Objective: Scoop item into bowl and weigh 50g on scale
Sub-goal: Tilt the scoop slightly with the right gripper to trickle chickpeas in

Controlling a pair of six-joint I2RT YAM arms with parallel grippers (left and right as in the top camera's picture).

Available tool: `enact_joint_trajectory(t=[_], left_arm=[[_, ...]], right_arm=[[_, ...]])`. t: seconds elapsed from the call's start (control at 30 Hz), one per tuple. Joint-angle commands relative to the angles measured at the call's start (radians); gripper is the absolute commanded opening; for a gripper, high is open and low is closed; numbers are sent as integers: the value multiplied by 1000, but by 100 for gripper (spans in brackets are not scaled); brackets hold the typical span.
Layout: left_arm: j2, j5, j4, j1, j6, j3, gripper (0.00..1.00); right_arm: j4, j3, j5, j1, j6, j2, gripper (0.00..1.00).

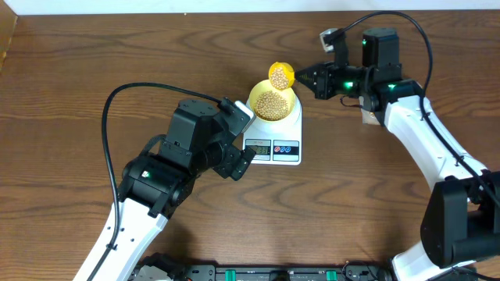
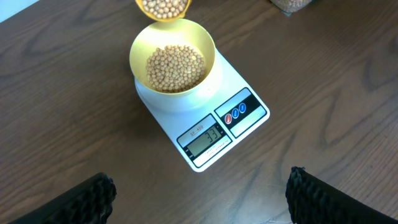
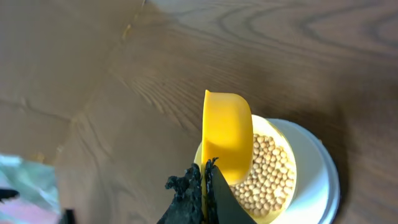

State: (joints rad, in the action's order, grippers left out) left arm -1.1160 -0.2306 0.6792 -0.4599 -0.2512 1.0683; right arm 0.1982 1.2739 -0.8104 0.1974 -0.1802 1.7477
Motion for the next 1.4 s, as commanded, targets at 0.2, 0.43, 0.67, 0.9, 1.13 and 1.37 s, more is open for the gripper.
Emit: enact_joint_trajectory(t=[0.2, 0.43, 0.67, 0.9, 1.13, 1.37], left_arm=[[11, 3, 0, 5, 10, 4, 90], [11, 3, 0, 5, 10, 4, 90], [11, 3, 0, 5, 10, 4, 90], [11, 3, 0, 5, 10, 4, 90], [11, 3, 0, 5, 10, 4, 90], [11, 3, 0, 5, 10, 4, 90]], right_arm=[[0, 0, 61, 27, 163, 6, 1], [17, 0, 61, 27, 220, 6, 1], [34, 0, 65, 27, 251, 6, 1], [48, 0, 72, 27, 314, 6, 1], [50, 0, 80, 27, 361, 6, 1], [50, 0, 80, 27, 467, 6, 1]])
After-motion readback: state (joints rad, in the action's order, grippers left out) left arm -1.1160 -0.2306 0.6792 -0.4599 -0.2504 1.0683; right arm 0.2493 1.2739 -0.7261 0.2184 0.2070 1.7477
